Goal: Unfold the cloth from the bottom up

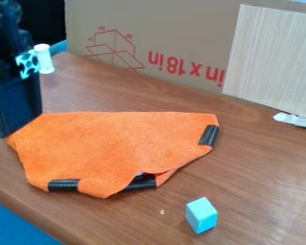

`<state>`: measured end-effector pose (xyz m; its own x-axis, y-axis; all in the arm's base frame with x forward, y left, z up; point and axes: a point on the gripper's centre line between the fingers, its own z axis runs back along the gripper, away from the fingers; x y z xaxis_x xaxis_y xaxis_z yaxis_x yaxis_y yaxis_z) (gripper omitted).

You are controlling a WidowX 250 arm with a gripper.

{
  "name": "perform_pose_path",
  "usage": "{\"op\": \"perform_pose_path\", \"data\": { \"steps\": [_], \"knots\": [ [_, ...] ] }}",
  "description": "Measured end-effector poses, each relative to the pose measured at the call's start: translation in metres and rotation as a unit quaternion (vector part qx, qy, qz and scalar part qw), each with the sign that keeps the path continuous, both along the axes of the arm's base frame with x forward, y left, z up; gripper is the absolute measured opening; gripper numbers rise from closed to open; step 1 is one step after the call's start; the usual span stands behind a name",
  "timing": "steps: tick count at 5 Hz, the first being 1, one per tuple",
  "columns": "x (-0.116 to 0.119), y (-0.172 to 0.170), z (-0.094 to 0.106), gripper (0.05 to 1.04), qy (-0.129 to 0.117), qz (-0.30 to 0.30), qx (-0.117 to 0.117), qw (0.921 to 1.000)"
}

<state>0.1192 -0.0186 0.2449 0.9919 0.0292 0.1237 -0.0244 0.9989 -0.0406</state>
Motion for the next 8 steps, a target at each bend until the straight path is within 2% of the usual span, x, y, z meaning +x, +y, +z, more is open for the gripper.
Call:
{"op": "perform_pose_path", "data": {
  "steps": [1,2,3,4,5,6,7,8],
  "knots": [
    [-0.001,0.0,-0.002,0.999,0.001,-0.008,-0.001,1.0],
    [0.005,0.018,-0.01,0.999,-0.013,-0.038,-0.003,0.9992],
    [0.0,0.04,-0.038,0.999,-0.025,-0.117,-0.005,0.9928],
    [-0.001,0.048,-0.062,0.999,-0.044,-0.187,0.042,0.9804],
    [0.013,0.063,-0.083,0.999,-0.05,-0.259,0.077,0.9616],
    [0.032,0.063,-0.097,0.999,-0.043,-0.318,0.104,0.9414],
    [0.056,0.063,-0.115,0.999,-0.018,-0.34,0.131,0.9312],
    [0.07,0.064,-0.134,0.999,-0.007,-0.358,0.164,0.9189]
  ]
}}
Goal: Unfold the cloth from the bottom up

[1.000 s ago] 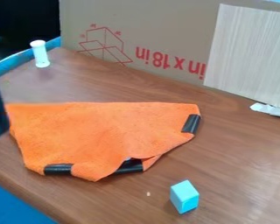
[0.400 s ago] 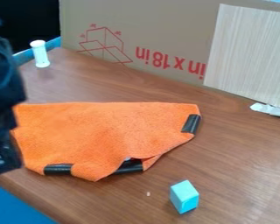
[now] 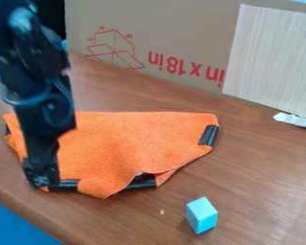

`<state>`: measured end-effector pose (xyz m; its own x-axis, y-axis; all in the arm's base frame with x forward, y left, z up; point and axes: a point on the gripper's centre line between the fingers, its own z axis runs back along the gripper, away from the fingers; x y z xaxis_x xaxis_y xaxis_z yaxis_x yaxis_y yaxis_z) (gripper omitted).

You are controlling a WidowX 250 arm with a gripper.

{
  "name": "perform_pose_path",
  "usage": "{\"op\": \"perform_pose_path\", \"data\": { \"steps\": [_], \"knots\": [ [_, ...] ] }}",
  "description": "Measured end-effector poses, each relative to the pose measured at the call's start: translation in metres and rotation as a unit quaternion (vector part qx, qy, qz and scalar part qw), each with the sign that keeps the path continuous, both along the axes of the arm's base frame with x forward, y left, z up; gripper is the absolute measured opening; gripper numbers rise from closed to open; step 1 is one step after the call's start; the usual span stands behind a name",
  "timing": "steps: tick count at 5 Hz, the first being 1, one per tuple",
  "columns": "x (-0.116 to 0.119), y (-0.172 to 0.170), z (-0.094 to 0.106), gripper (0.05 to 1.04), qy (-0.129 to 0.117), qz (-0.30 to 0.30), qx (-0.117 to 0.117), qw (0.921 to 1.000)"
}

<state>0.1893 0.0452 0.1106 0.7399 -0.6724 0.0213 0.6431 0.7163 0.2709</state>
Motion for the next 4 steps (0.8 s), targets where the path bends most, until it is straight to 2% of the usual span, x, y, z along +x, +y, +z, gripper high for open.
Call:
{"op": "perform_pose_path", "data": {
  "steps": [1,4],
  "knots": [
    [0.009,0.003,-0.014,0.999,-0.012,0.009,0.031,0.9994],
    [0.017,0.011,-0.035,0.999,-0.01,0.019,0.055,0.9982]
  ]
}}
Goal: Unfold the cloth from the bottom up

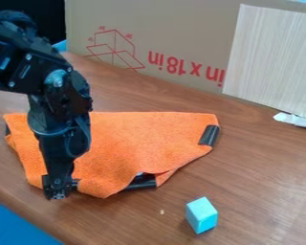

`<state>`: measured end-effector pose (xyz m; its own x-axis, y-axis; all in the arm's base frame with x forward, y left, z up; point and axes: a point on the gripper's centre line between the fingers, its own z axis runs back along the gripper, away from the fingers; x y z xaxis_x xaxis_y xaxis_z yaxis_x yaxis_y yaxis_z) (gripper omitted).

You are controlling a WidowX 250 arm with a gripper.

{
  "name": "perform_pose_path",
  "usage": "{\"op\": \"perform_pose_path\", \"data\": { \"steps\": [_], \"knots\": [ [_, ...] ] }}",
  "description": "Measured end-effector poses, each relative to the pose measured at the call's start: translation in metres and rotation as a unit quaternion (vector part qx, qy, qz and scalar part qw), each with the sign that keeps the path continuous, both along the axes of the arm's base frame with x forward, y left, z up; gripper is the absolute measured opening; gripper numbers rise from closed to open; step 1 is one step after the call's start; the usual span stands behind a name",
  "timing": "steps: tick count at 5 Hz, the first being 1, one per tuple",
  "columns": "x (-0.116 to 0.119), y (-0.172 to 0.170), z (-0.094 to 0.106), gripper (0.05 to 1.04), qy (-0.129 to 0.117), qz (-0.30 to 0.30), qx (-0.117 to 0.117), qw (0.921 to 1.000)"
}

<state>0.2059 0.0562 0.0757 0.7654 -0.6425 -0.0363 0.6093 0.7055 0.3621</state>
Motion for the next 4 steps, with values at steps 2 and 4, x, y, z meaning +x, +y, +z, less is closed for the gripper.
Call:
{"op": "perform_pose_path", "data": {
  "steps": [2,4],
  "knots": [
    [0.0,-0.0052,-0.0161,0.999,0.008,-0.007,0.018,0.9998],
    [0.0018,-0.0077,-0.0179,0.778,-0.003,0.008,0.018,0.9998]
  ]
}}
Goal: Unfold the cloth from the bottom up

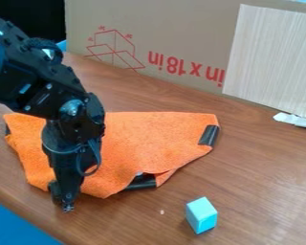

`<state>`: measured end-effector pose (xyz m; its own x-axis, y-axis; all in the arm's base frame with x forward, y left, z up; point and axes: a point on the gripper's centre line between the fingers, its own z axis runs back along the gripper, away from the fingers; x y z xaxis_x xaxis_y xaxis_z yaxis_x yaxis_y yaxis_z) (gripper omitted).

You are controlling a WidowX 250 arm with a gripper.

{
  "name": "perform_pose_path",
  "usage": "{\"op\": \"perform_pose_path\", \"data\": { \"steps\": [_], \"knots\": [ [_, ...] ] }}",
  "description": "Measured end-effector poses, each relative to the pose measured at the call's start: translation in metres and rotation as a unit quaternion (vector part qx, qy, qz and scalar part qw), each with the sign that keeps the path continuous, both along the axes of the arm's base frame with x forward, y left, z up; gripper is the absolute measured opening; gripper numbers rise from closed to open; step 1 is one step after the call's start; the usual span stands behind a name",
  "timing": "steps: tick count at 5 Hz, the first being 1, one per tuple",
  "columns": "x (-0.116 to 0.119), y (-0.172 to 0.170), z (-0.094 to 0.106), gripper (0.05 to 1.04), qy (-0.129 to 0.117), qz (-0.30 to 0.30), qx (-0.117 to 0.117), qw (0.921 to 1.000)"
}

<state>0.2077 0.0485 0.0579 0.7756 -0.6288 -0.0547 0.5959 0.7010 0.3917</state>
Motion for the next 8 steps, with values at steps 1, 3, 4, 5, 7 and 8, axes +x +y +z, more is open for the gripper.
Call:
{"op": "perform_pose_path", "data": {
  "steps": [1,3,4,5,7,8],
  "knots": [
    [-0.002,-0.002,0.0,0.499,-0.003,0.007,-0.005,1.0],
    [-0.007,-0.005,0.009,0.09,-0.016,0.0,-0.018,0.9997],
    [-0.011,-0.009,0.018,0.055,-0.022,-0.002,-0.032,0.9993],
    [-0.001,-0.007,0.033,0.054,-0.024,0.019,-0.052,0.9982],
    [0.064,0.02,0.054,0.053,-0.02,0.123,-0.093,0.9878],
    [0.088,0.038,0.06,0.053,-0.018,0.17,-0.105,0.9796]
  ]
}}
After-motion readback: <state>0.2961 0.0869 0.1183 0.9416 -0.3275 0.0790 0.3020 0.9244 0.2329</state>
